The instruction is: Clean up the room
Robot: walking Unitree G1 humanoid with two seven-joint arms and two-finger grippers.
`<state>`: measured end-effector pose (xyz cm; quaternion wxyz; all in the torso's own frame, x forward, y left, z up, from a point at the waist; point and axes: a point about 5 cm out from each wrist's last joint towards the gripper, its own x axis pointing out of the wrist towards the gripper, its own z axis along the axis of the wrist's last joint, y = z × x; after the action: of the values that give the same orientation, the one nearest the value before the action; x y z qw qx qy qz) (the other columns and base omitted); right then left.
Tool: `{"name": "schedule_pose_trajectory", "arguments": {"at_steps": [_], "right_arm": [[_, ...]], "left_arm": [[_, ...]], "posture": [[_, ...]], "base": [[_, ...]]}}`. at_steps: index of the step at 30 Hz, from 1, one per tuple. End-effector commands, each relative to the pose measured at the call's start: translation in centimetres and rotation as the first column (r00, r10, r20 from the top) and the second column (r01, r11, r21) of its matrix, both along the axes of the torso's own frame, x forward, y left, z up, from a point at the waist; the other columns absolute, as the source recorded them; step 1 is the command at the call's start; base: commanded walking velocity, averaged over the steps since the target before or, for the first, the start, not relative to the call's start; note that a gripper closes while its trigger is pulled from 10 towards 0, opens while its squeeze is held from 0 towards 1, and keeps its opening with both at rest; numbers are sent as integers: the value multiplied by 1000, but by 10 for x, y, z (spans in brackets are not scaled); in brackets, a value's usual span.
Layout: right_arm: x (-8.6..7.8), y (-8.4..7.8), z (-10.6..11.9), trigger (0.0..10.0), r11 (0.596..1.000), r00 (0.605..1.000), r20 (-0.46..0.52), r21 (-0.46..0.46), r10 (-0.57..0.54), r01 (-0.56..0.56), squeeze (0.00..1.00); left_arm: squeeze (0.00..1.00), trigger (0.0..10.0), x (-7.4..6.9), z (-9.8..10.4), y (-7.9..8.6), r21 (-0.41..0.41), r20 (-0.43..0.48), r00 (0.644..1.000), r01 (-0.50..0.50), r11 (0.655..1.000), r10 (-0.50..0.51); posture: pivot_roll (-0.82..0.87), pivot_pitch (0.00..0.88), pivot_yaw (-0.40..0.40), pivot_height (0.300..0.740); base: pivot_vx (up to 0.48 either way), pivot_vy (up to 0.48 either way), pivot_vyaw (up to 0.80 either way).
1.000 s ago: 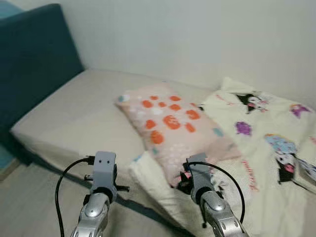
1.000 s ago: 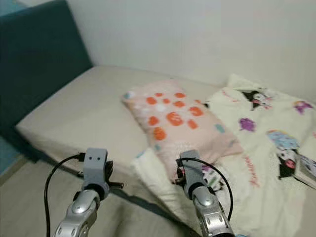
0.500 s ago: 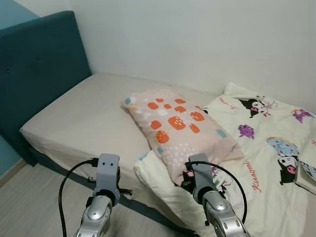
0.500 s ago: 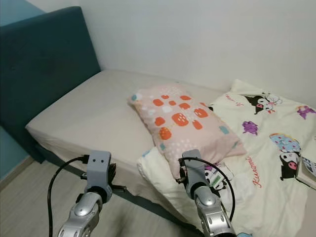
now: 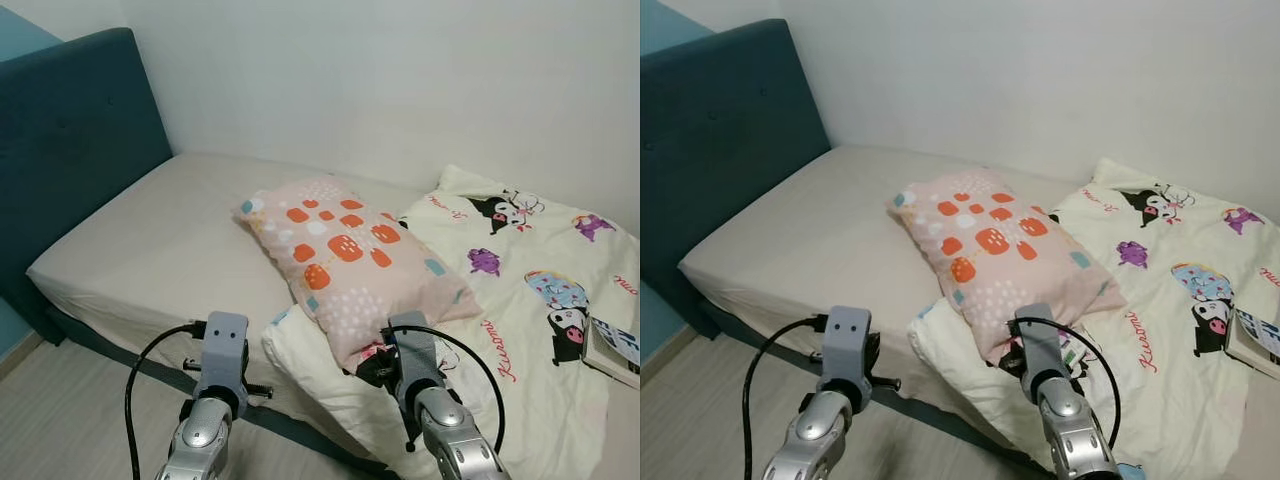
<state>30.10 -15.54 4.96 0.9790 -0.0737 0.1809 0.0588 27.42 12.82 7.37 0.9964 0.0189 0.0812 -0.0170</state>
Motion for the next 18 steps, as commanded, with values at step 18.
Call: {"name": "schedule_pose_trajectory", "arguments": {"at_steps": [18], "right_arm": [[-3,1,-5,10000,1000,999,-37,13,9,-8,0]], "left_arm": [[0,10000,-4,-6,5,-4,-33,999,-7,1000,7]], "posture": [[-89,118,16,660]], "base": [[0,0,0]]}}
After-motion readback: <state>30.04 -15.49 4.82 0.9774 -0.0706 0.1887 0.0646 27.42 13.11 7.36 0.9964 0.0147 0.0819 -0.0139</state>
